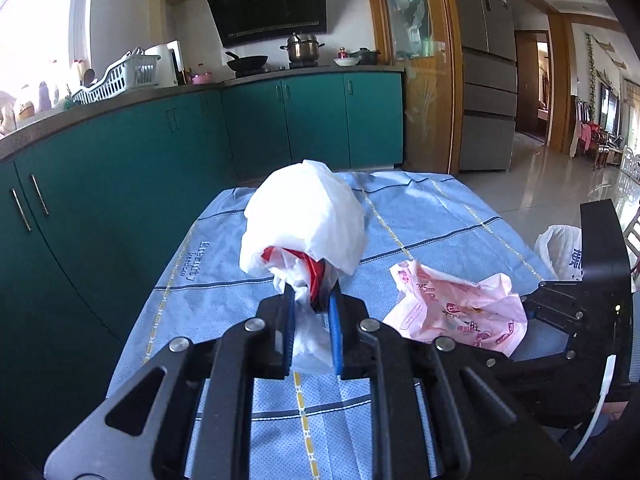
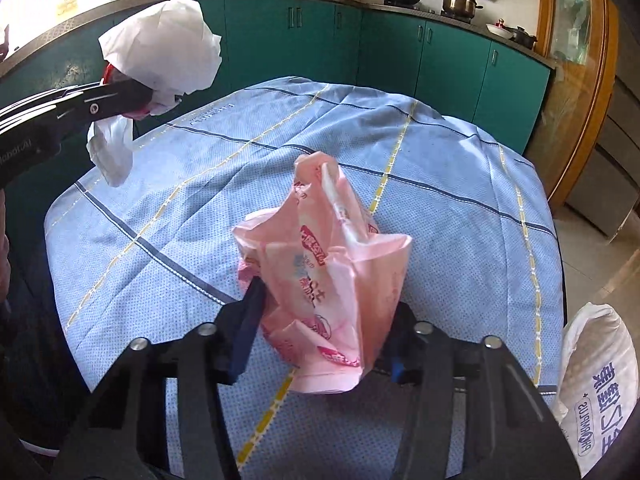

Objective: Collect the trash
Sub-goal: 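Grasp the white red-handled bag with the left gripper while the right lifts the pink bag, then lift the white bag with the left gripper toward the bin, then carry both bags over the white bin and open both grippers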

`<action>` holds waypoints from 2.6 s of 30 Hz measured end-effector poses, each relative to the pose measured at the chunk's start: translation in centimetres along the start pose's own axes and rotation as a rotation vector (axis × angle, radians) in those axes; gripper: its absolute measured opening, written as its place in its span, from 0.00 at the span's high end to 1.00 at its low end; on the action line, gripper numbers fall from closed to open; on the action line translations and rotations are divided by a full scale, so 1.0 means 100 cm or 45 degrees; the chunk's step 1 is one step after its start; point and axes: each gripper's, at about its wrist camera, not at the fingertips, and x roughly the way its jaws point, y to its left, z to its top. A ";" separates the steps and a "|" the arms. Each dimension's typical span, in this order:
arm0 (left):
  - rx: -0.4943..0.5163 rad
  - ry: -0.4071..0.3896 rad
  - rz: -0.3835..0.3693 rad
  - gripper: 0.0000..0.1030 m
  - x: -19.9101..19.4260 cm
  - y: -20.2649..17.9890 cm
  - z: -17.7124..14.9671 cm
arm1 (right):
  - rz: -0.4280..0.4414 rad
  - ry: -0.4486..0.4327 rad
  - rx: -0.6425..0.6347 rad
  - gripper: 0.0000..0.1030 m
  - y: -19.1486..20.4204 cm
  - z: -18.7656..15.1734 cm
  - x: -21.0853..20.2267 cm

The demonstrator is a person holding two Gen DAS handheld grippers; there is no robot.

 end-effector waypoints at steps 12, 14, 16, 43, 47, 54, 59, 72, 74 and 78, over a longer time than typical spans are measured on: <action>0.023 -0.071 -0.004 0.85 -0.027 -0.010 -0.003 | -0.065 -0.102 0.104 0.57 -0.029 -0.024 -0.046; 0.025 -0.068 -0.021 0.85 -0.027 -0.014 -0.004 | -0.080 -0.105 0.125 0.57 -0.034 -0.028 -0.050; 0.022 -0.051 -0.061 0.85 -0.027 -0.021 -0.007 | -0.090 -0.111 0.148 0.57 -0.039 -0.033 -0.056; 0.007 0.223 -0.253 0.35 0.022 -0.045 -0.048 | -0.302 -0.056 0.247 0.08 -0.059 -0.050 -0.055; -0.009 0.262 -0.234 0.35 0.034 -0.043 -0.052 | -0.302 -0.043 0.157 0.08 -0.048 -0.044 -0.047; -0.024 0.280 -0.206 0.42 0.049 -0.035 -0.046 | -0.242 -0.006 0.082 0.09 -0.034 -0.044 -0.036; -0.006 0.281 -0.213 0.59 0.051 -0.037 -0.047 | -0.224 -0.004 0.085 0.16 -0.033 -0.045 -0.036; -0.046 0.148 -0.202 0.78 0.023 -0.038 -0.032 | -0.224 -0.090 0.159 0.55 -0.044 -0.048 -0.058; -0.052 0.084 -0.221 0.78 0.009 -0.042 -0.022 | -0.248 -0.147 0.193 0.56 -0.051 -0.051 -0.073; -0.035 -0.017 -0.271 0.78 -0.011 -0.062 -0.003 | -0.338 -0.250 0.259 0.56 -0.070 -0.061 -0.108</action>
